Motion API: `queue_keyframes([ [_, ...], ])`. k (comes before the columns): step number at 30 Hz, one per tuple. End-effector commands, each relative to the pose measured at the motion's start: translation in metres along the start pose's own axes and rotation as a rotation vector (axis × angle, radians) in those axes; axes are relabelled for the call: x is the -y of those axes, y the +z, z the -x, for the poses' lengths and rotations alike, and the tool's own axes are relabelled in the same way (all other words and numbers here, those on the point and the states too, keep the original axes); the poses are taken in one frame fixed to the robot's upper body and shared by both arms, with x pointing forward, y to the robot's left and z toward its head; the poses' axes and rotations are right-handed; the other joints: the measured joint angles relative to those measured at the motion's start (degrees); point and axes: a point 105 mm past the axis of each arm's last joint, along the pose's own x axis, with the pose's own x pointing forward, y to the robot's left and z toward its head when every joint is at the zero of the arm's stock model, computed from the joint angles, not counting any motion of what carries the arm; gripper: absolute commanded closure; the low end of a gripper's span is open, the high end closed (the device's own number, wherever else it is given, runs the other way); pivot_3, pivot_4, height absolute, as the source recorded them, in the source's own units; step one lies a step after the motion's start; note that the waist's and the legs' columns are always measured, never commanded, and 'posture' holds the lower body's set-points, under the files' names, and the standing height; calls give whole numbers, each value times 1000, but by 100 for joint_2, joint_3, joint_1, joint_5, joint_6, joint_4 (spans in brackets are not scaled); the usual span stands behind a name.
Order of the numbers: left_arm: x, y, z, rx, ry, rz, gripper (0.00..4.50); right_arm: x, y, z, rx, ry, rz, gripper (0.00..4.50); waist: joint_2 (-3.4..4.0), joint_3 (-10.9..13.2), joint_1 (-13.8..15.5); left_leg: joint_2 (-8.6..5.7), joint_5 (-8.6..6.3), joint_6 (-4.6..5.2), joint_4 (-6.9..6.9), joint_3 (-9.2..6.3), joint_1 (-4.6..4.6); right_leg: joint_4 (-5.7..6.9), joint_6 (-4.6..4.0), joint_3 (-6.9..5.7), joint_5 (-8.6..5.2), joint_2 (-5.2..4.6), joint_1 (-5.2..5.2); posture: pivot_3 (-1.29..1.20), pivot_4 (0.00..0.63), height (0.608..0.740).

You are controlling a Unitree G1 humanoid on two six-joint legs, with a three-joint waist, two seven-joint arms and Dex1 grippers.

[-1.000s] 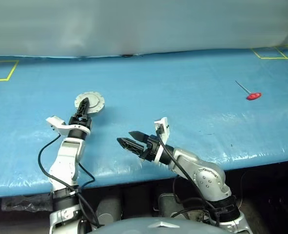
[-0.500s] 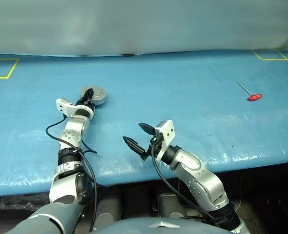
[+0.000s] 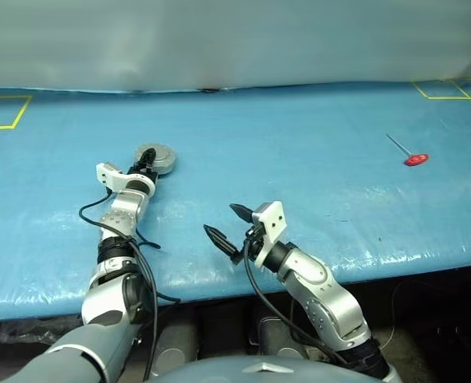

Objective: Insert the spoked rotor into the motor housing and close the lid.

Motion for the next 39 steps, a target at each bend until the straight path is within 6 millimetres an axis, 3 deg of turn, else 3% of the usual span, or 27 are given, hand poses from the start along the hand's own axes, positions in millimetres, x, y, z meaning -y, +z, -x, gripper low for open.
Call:
queue_keyframes([
  [1,22,7,-5,16,-70,-17,2067,-4,6,-1,27,20,18,0,0,0,-2,0,0,0,0,0,0,0,0,0,1,0,0,0,150,740],
  [16,27,20,-3,52,-100,-17,2067,-6,4,-2,16,34,21,0,0,0,-3,0,0,0,13,0,0,6,2,0,4,0,3,0,150,740],
  [28,41,92,24,291,-174,-40,2067,-10,0,-5,-2,62,23,0,-3,0,0,1,0,0,17,0,-1,6,2,0,8,-3,3,0,150,740],
  [36,22,133,56,449,-116,-43,2067,-11,-1,-5,-8,70,17,0,-10,-5,8,1,0,-1,24,-3,0,7,1,-3,9,-6,6,0,150,740],
  [39,15,139,65,475,-91,-44,2067,-11,-1,-6,-10,72,17,0,-17,-8,13,1,-1,0,29,-3,-1,7,-2,-3,9,-7,8,0,150,740],
])
